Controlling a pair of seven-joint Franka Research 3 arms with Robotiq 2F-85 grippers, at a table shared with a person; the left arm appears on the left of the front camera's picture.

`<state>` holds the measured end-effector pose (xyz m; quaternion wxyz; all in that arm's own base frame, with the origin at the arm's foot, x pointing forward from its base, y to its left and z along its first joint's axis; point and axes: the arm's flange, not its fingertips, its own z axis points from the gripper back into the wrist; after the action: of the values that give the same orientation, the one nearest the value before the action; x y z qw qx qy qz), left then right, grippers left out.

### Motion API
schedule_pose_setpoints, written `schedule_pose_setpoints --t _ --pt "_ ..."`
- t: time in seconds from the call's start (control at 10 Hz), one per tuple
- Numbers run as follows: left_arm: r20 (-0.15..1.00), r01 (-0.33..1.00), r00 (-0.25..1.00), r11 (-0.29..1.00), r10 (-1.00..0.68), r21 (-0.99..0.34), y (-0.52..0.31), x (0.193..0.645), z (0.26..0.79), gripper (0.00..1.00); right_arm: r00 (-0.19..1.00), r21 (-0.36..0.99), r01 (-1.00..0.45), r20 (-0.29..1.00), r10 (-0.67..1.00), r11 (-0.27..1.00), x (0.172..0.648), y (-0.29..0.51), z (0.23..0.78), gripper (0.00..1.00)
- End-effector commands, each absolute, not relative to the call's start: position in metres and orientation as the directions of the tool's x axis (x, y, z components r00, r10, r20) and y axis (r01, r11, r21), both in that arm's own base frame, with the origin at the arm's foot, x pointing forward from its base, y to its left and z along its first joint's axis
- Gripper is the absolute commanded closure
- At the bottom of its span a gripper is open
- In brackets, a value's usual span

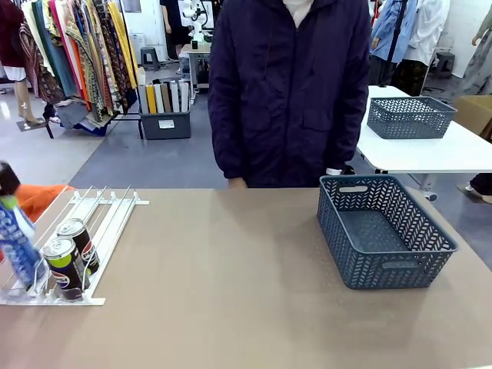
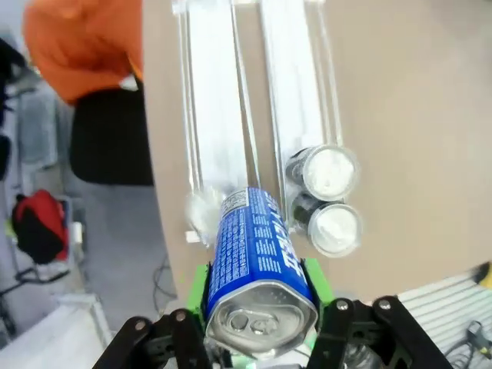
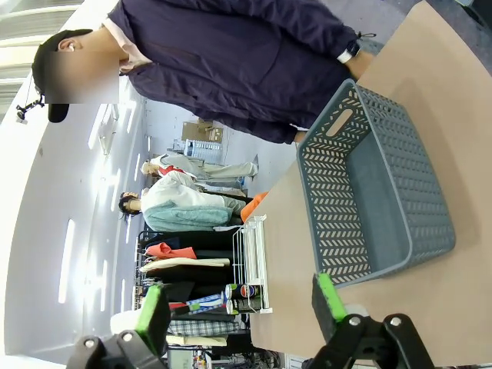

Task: Retrieve and store the cans from the dispenser.
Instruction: Pick up one can from the Automatic Can Dispenser and place it in the middle of the table.

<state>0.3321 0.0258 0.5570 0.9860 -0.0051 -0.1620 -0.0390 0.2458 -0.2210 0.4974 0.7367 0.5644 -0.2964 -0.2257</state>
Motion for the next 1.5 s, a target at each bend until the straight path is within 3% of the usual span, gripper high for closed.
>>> schedule_pose_setpoints --t 0.0,0.2,0.3,0.8,0.9,1.0,1.1,1.2,1.4 --pt "0.406 0.133 0.904 0.991 -0.135 0.033 0.022 0.317 0.589 1.00 0.712 0.964 -0.038 0.210 -0.670 0.262 0.249 -0.222 0.499 0.00" --pt "0.481 0.162 0.870 0.985 -0.110 -0.067 0.030 0.296 0.603 1.00 0.712 0.964 -0.038 0.210 -0.670 0.262 0.249 -0.222 0.499 0.00" --pt "0.421 0.123 0.899 0.992 -0.121 0.021 0.015 0.309 0.606 1.00 0.712 0.964 -0.038 0.210 -0.670 0.262 0.249 -0.222 0.499 0.00" --pt "0.411 0.137 0.903 0.991 -0.125 0.001 0.015 0.309 0.600 1.00 0.712 0.964 -0.038 0.210 -0.670 0.262 0.249 -0.222 0.499 0.00" --pt "0.397 0.151 0.908 0.988 -0.136 -0.007 -0.005 0.327 0.597 1.00 0.712 0.964 -0.038 0.210 -0.670 0.262 0.249 -0.222 0.499 0.00" --pt "0.410 0.267 0.883 0.963 -0.229 -0.037 -0.042 0.352 0.597 1.00 0.712 0.964 -0.038 0.210 -0.670 0.262 0.249 -0.222 0.499 0.00" --pt "0.426 0.262 0.875 0.965 -0.228 -0.020 -0.092 0.379 0.595 1.00 0.712 0.964 -0.038 0.210 -0.670 0.262 0.249 -0.222 0.499 0.00" --pt "0.423 0.360 0.847 0.933 -0.321 -0.011 -0.150 0.400 0.586 1.00 0.712 0.964 -0.038 0.210 -0.670 0.262 0.249 -0.222 0.499 0.00" --pt "0.331 0.506 0.821 0.861 -0.465 -0.047 -0.265 0.439 0.553 1.00 0.712 0.964 -0.038 0.210 -0.670 0.262 0.249 -0.222 0.499 0.00"
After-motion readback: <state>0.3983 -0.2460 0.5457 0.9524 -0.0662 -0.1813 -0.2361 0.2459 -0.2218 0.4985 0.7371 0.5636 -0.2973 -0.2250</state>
